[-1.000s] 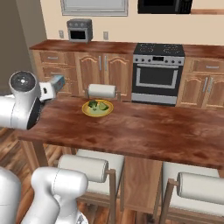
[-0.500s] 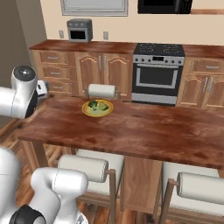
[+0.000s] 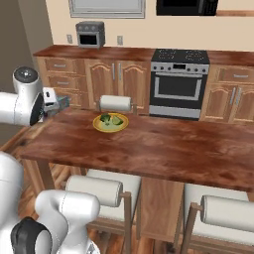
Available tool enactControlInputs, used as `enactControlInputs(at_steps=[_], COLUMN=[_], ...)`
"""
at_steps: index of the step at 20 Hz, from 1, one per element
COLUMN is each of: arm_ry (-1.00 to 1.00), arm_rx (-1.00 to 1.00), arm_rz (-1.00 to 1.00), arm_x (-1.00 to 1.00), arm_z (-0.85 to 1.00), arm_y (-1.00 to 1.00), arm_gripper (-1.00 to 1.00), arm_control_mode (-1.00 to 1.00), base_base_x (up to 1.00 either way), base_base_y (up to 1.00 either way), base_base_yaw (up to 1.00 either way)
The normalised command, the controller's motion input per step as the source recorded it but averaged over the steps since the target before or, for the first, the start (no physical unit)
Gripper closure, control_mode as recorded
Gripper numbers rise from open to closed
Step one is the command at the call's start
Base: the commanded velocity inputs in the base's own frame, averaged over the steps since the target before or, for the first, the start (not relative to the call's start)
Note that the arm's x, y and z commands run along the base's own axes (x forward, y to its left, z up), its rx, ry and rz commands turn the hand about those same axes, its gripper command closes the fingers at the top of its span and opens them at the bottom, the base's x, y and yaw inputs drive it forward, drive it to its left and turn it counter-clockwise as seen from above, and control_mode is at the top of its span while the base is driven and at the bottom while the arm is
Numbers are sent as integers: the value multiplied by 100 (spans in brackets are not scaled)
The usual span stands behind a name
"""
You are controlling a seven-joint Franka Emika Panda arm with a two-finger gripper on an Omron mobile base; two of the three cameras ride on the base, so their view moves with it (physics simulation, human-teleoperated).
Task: Retrieve the tupperware and aluminum foil from the cabinet and place them on the dining counter near the plate with lemon wedge and broccoli to prepare for storing leftovers.
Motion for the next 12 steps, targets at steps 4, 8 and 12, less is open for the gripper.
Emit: enactControlInputs(at_steps=[4,8,12], arm_ry=[-8,-8,-1], arm_rx=[0,0,0], arm_rz=[-19,-11,0], arm_x=[7,27,44], arm_z=[-33,-34,-37], arm_y=[-17,-5,0], arm_gripper=[100,100,100], arm_control_mode=[-100,-100,-100], base_base_x=[0,0,0], base_base_y=[0,0,0], base_base_yaw=[0,0,0])
